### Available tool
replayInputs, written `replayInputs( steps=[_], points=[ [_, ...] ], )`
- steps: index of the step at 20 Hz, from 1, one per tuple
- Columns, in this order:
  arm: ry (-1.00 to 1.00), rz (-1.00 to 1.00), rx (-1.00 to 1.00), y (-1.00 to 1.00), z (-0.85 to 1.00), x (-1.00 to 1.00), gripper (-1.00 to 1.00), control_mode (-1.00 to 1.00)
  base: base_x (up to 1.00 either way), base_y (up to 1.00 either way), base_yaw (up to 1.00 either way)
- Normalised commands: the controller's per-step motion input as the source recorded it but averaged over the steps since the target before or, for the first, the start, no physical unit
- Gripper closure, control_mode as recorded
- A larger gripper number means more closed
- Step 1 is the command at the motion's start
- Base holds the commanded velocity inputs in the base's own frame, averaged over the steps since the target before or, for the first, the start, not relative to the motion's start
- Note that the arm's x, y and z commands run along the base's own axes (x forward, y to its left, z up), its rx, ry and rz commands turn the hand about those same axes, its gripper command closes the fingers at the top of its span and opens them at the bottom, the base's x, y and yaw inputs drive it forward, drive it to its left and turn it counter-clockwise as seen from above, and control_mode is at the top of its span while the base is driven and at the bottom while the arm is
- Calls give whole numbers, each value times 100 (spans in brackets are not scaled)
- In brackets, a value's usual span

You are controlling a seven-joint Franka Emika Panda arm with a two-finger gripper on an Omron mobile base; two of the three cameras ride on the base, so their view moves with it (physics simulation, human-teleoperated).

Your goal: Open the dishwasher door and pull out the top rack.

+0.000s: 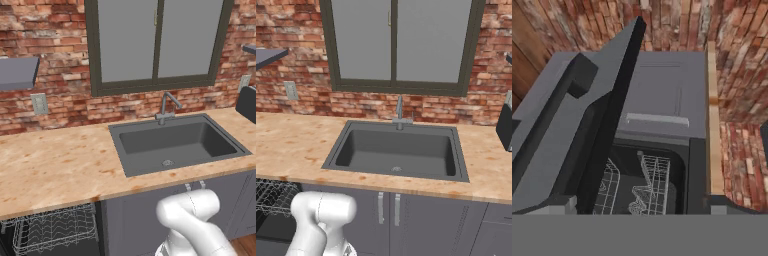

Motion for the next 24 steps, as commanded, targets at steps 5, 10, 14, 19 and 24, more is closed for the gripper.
replayInputs(
  steps=[5,10,14,19,24],
  points=[
    [-5,0,5,-2,53,-47,-100,-100,0,0,0],
    [-2,0,0,-16,62,-9,-100,-100,0,0,0],
    [1,0,0,-26,62,18,-100,-100,0,0,0],
    [5,0,0,-26,57,38,-100,-100,0,0,0],
    [10,0,2,-16,42,36,-100,-100,0,0,0]
  ],
)
